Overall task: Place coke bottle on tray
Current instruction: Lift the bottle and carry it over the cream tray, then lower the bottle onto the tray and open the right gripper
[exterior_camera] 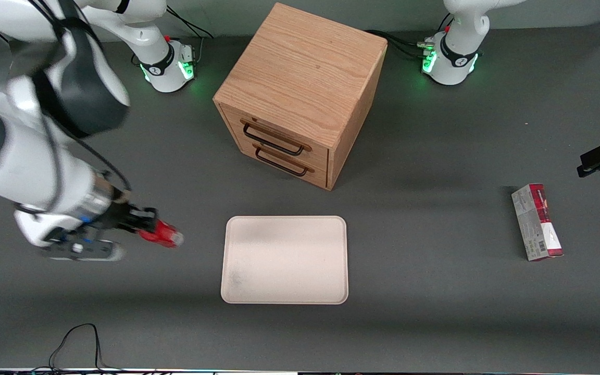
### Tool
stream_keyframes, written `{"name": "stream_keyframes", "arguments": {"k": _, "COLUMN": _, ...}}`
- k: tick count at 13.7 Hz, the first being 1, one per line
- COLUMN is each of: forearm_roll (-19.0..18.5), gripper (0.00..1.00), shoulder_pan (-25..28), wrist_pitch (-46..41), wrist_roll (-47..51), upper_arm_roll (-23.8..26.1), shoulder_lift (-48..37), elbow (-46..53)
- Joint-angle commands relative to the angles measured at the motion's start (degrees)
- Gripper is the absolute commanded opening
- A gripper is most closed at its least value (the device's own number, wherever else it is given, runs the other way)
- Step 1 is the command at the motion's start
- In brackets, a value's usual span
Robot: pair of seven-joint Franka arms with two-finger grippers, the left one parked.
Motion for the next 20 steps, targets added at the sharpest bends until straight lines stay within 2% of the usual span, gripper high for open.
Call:
{"name": "stream_keyframes", "arguments": {"k": 1, "forearm_roll": -5.56, "gripper": 0.00, "shoulder_pan": 0.22, "wrist_pitch": 6.34, "wrist_roll": 6.12, "upper_arm_roll": 4.83, "shoulder_lift": 8.66, "elbow": 4.58}}
{"name": "stream_keyframes", "arguments": {"k": 3, "forearm_roll": -5.92, "gripper": 0.00, "shoulder_pan": 0.92, "wrist_pitch": 12.50, "wrist_roll": 7.46, "upper_arm_roll": 4.84, "shoulder_lift": 10.78, "elbow": 1.51}}
{"name": "stream_keyframes", "arguments": {"k": 5, "forearm_roll": -8.28, "gripper": 0.00, "shoulder_pan": 1.45, "wrist_pitch": 17.87, "wrist_roll": 8.42, "upper_arm_roll": 4.84, "shoulder_lift": 13.24, "elbow": -0.52}}
{"name": "stream_keyframes", "arguments": {"k": 9, "forearm_roll": -10.92, "gripper": 0.00, "shoulder_pan": 1.72, "wrist_pitch": 23.24, "wrist_roll": 9.83, "upper_arm_roll": 4.84, "shoulder_lift": 15.98, "elbow": -3.41}}
{"name": "stream_keyframes", "arguments": {"k": 12, "forearm_roll": -11.46, "gripper": 0.00, "shoulder_pan": 1.72, "wrist_pitch": 25.89, "wrist_roll": 9.84, "upper_arm_roll": 4.66, "shoulder_lift": 16.24, "elbow": -5.62}}
{"name": "stream_keyframes", "arguments": {"k": 13, "forearm_roll": -11.46, "gripper": 0.38, "shoulder_pan": 1.72, "wrist_pitch": 25.89, "wrist_roll": 9.92, "upper_arm_roll": 4.66, "shoulder_lift": 16.24, "elbow": -5.62}}
{"name": "stream_keyframes", "arguments": {"k": 14, "forearm_roll": -11.89, "gripper": 0.94, "shoulder_pan": 1.72, "wrist_pitch": 26.15, "wrist_roll": 10.01, "upper_arm_roll": 4.58, "shoulder_lift": 16.24, "elbow": -5.80}}
{"name": "stream_keyframes", "arguments": {"k": 15, "forearm_roll": -12.07, "gripper": 1.00, "shoulder_pan": 1.72, "wrist_pitch": 26.59, "wrist_roll": 10.62, "upper_arm_roll": 4.57, "shoulder_lift": 16.07, "elbow": -5.97}}
{"name": "stream_keyframes", "arguments": {"k": 20, "forearm_roll": -11.64, "gripper": 1.00, "shoulder_pan": 1.98, "wrist_pitch": 25.81, "wrist_roll": 11.68, "upper_arm_roll": 3.18, "shoulder_lift": 12.30, "elbow": -5.71}}
